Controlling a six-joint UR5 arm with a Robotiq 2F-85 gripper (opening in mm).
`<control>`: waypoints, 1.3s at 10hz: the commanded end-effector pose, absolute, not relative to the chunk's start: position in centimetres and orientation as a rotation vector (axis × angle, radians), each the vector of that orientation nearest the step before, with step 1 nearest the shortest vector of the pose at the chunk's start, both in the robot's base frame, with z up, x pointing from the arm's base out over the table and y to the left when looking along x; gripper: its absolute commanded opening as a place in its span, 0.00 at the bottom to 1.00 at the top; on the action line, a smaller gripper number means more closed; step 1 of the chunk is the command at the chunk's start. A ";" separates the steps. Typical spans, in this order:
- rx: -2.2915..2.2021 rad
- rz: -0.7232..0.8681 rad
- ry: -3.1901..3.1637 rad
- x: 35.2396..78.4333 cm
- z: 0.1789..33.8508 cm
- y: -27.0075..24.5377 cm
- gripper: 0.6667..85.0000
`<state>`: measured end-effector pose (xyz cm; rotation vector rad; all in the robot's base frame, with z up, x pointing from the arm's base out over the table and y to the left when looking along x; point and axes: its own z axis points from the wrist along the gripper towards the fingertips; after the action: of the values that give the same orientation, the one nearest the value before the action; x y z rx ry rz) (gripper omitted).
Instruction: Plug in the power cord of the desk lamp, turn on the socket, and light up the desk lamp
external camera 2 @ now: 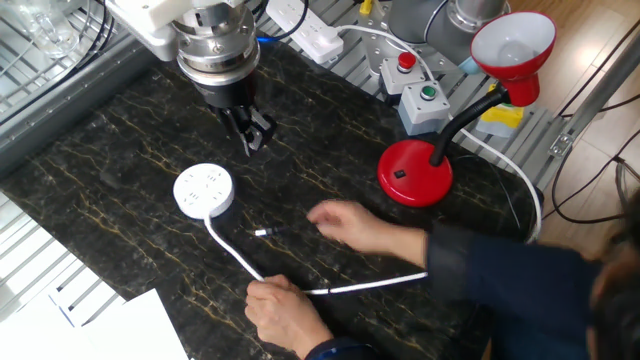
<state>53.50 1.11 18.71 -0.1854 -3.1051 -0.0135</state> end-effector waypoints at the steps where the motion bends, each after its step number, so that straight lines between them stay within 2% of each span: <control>1: -0.218 -0.002 -3.093 53.2 18.8 1.1 0.01; 5: -0.053 0.066 -3.100 53.3 18.8 -1.2 0.01; 11: 0.174 0.108 -3.187 55.7 18.0 -4.2 0.01; 13: 0.277 0.191 -3.193 56.1 17.9 -6.0 0.01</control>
<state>55.44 -4.39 18.02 0.1643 -3.1767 0.1397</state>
